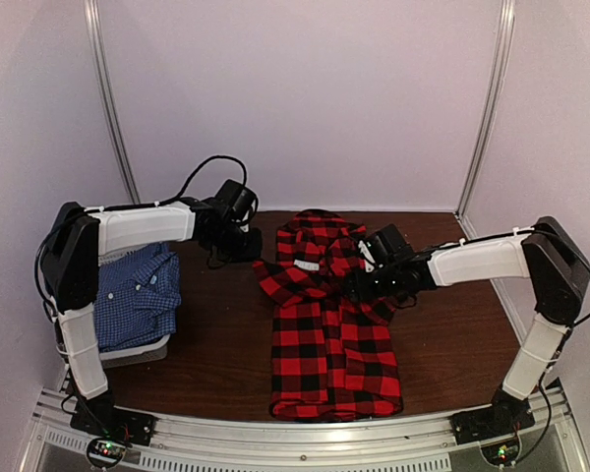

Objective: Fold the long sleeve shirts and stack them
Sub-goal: Flatten out the square-folded shirt at the center of the board.

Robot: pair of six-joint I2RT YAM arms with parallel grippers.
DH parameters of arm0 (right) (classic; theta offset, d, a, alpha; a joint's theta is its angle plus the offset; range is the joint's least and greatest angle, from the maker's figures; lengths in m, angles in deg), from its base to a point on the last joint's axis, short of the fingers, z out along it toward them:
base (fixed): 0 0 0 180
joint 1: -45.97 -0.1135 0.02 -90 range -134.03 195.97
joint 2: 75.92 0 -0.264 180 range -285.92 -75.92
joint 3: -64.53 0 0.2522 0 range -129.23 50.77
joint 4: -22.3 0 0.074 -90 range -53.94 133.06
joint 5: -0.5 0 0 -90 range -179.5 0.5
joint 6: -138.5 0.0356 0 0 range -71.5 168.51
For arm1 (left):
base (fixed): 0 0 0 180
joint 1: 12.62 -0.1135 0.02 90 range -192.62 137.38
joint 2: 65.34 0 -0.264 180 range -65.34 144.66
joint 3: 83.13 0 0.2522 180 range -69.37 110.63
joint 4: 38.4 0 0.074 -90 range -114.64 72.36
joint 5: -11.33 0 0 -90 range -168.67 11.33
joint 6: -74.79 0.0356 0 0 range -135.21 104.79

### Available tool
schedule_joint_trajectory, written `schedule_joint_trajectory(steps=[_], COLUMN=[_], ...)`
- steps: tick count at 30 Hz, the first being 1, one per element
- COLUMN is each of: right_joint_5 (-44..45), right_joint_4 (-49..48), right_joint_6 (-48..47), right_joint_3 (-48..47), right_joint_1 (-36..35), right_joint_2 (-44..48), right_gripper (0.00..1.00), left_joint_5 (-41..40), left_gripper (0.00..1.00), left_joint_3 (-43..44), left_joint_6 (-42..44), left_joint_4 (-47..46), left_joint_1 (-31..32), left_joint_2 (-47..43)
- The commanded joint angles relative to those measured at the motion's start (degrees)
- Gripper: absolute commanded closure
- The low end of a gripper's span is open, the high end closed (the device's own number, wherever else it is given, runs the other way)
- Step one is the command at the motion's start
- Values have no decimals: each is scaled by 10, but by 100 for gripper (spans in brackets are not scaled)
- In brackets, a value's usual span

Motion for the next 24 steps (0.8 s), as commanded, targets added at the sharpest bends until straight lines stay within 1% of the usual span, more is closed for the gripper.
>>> schedule_joint_trajectory(steps=[1, 3, 9, 14, 24], right_joint_5=[-14, -14, -8, -1, 38], right_joint_4=[-2, -2, -3, 4, 21], right_joint_6=[-4, -7, -19, -22, -23], right_joint_3=[4, 8, 15, 5, -40], right_joint_1=[-2, -4, -19, -28, -29], right_joint_2=[10, 9, 12, -5, -44], right_gripper=[24, 26, 26, 27, 38], left_joint_5=[-3, -2, 2, 2, 2], left_gripper=[100, 100, 100, 100, 100], left_joint_3=[-2, 0, 5, 9, 22], left_joint_6=[-1, 0, 2, 2, 11], left_joint_4=[-6, -7, -7, -7, -7], left_joint_1=[-5, -6, -7, -8, -14], left_joint_2=[-21, -19, -13, -12, -11])
